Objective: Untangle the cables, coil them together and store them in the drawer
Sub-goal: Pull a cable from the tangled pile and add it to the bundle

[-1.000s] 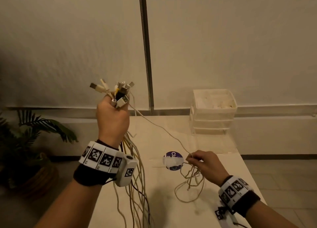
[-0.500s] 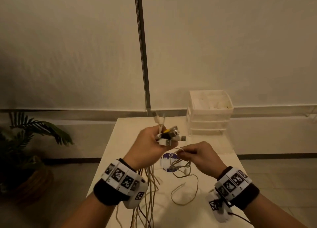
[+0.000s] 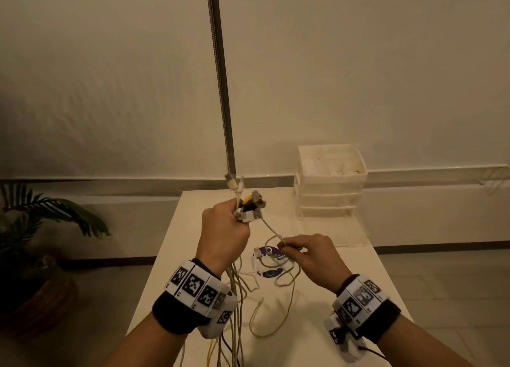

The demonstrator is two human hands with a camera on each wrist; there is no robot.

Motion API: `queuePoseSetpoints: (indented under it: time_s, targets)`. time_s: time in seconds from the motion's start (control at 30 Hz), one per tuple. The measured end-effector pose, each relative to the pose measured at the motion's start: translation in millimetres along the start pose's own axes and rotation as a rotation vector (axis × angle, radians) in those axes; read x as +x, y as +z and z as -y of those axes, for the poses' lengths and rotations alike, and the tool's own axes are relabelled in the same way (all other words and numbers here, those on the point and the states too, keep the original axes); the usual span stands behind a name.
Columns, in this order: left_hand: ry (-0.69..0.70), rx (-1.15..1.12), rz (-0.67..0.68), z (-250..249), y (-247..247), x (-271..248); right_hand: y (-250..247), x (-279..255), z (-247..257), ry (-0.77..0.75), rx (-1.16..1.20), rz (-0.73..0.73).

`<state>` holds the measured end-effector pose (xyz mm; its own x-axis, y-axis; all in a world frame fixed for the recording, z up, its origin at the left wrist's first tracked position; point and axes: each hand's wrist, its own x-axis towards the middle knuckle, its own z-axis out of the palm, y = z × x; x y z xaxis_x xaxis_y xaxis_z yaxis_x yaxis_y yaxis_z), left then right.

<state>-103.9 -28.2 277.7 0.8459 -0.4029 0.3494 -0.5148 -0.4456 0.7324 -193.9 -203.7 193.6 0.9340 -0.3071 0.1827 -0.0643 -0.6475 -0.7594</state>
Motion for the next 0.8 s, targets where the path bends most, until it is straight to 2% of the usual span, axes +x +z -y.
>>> queuePoseSetpoints:
  time_s: [0.1, 0.17, 0.23, 0.37, 0.5, 0.6, 0.7, 0.8]
  targets:
    - [-0.063, -0.046, -0.174, 8, -17, 7, 5, -6, -24, 0.137, 0.032, -0.006]
    - [-0.033, -0.038, -0.154, 6, -22, 7, 6, -11, -32, 0.244, 0.107, -0.011]
    - [-0.021, -0.023, -0.081, 3, -21, 4, 8, -12, -33, 0.274, 0.138, -0.042]
    - [-0.039, -0.107, -0.046, 9, -14, 8, 14, -4, -8, 0.138, 0.187, -0.091]
    - [-0.023, -0.173, -0.013, 0, -15, 7, 26, 16, 20, 0.008, 0.161, 0.036]
    - [-0.025, -0.170, -0.045, 2, -16, 6, 36, 22, 18, 0.007, 0.128, 0.119]
    - [-0.046, -0.162, -0.129, 11, -21, 5, 34, 20, 6, 0.002, 0.129, 0.126]
    - [-0.043, -0.141, -0.134, 15, -24, -1, 25, 19, 2, -0.052, 0.006, 0.150]
